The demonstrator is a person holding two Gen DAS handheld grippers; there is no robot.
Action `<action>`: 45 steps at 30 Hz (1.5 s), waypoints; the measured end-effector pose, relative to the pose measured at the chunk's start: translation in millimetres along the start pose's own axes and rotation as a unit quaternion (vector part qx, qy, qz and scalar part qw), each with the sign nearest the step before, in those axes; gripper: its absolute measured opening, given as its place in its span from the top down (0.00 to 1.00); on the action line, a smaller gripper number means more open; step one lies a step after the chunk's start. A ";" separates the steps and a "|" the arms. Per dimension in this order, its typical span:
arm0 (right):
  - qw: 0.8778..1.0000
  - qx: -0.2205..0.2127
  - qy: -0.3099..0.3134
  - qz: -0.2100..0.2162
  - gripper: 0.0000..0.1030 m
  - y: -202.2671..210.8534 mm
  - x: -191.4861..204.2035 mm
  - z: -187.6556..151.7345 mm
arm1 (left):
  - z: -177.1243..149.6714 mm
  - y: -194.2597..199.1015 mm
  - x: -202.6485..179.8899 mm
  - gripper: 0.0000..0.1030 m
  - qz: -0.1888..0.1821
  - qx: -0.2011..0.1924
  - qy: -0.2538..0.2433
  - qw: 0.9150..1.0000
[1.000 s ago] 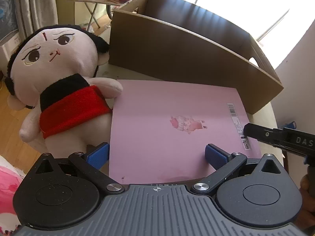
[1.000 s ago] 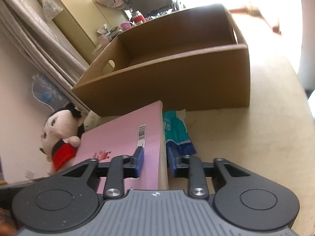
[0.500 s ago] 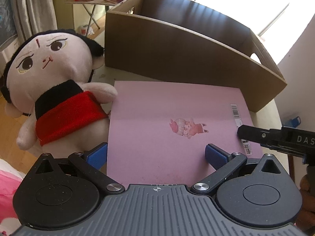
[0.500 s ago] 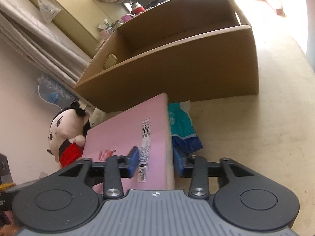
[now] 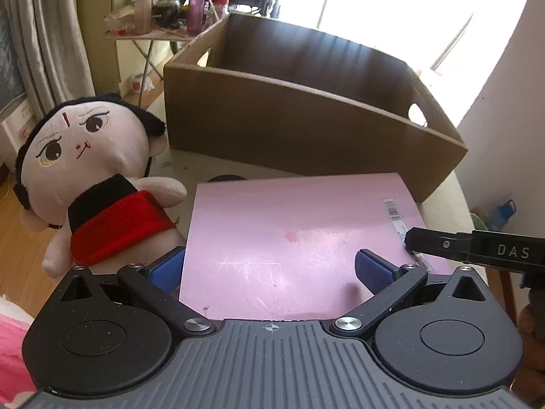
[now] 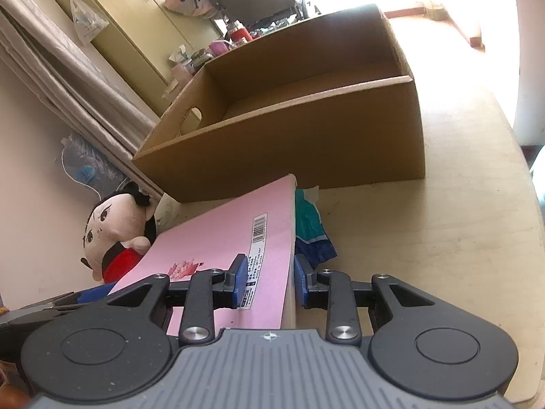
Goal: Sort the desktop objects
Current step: 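Lift the pink board off the cardboard sheet with the right gripper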
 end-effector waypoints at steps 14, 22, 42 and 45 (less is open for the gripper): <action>0.999 -0.011 0.014 0.047 0.77 24.3 22.1 -1.6 | 14.0 21.0 -20.2 0.01 -0.049 -0.033 0.009 0.998; 0.999 -0.024 0.045 -0.006 0.83 2.0 17.3 -1.6 | 9.2 15.5 -23.8 0.00 -0.023 -0.056 -0.017 0.998; 1.000 0.013 0.008 -0.022 0.83 -19.8 -23.0 -20.6 | -31.3 -6.5 19.5 0.00 -0.001 -0.004 0.029 1.000; 1.000 0.016 0.005 -0.024 0.83 -16.4 -28.3 -22.9 | -31.7 -9.9 19.0 0.00 -0.001 0.000 0.027 1.000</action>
Point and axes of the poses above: each gripper's, at about its wrist camera, not at the fingertips, and y roughly against the way its jaws point, x to its left, z to its top, the point moved 10 cm from there along -y, roughly the way its jaws point, and after that the axes turned 14 degrees about -y, right-handed, at the moved point
